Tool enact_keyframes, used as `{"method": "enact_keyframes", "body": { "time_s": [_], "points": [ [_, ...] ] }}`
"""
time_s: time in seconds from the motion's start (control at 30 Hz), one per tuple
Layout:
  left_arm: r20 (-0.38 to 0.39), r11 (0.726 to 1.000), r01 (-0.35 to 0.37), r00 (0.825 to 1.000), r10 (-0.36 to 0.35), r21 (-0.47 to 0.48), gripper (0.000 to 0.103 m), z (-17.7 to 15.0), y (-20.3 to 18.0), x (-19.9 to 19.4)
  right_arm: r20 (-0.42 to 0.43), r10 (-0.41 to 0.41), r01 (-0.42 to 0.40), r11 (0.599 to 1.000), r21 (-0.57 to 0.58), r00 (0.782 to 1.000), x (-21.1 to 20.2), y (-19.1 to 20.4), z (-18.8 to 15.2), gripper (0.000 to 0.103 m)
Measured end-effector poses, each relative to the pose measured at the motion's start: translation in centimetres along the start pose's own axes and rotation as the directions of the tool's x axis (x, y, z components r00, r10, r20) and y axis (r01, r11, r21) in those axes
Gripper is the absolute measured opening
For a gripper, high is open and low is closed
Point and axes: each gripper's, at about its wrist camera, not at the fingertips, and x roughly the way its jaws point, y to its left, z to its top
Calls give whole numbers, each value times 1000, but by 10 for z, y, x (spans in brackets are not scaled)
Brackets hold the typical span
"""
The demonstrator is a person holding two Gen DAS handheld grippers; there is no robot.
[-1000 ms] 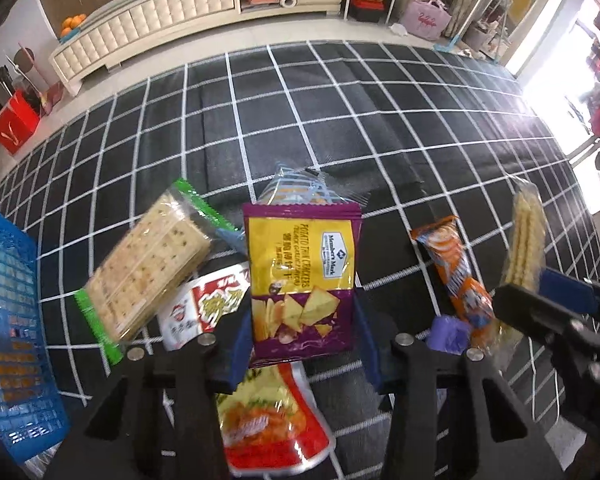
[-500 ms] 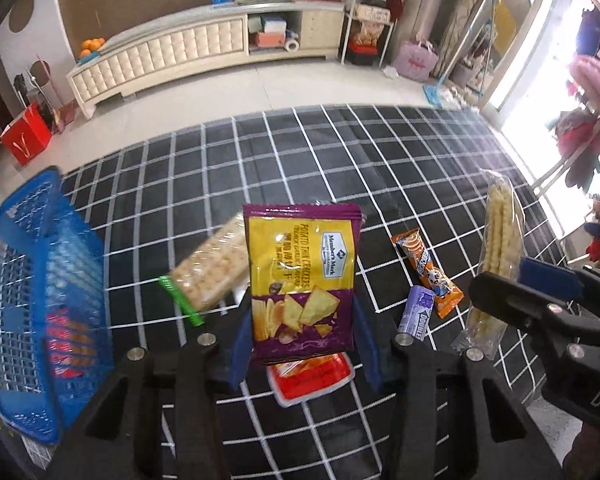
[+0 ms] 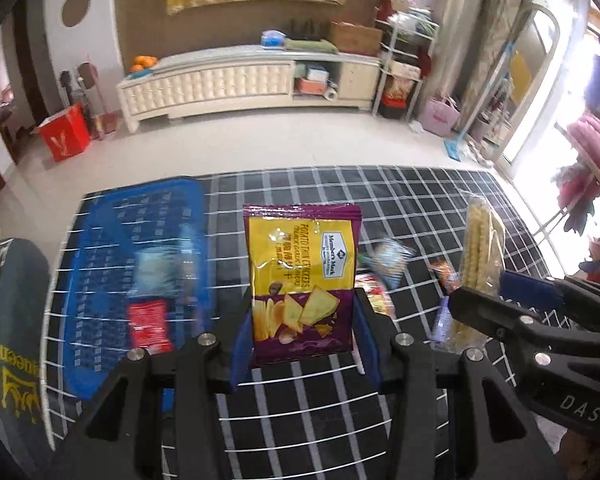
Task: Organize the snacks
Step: 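Carry the chip bag and cracker pack over the blue basket with both tools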
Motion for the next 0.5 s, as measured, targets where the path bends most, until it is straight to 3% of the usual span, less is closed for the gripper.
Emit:
{"method": "enact_keyframes", "body": {
  "time_s": [0.5],
  "points": [
    [19, 991, -83, 996, 86, -108, 43, -26, 147, -49, -22, 70, -72, 988, -134, 997, 43, 105, 16, 53]
  ]
}}
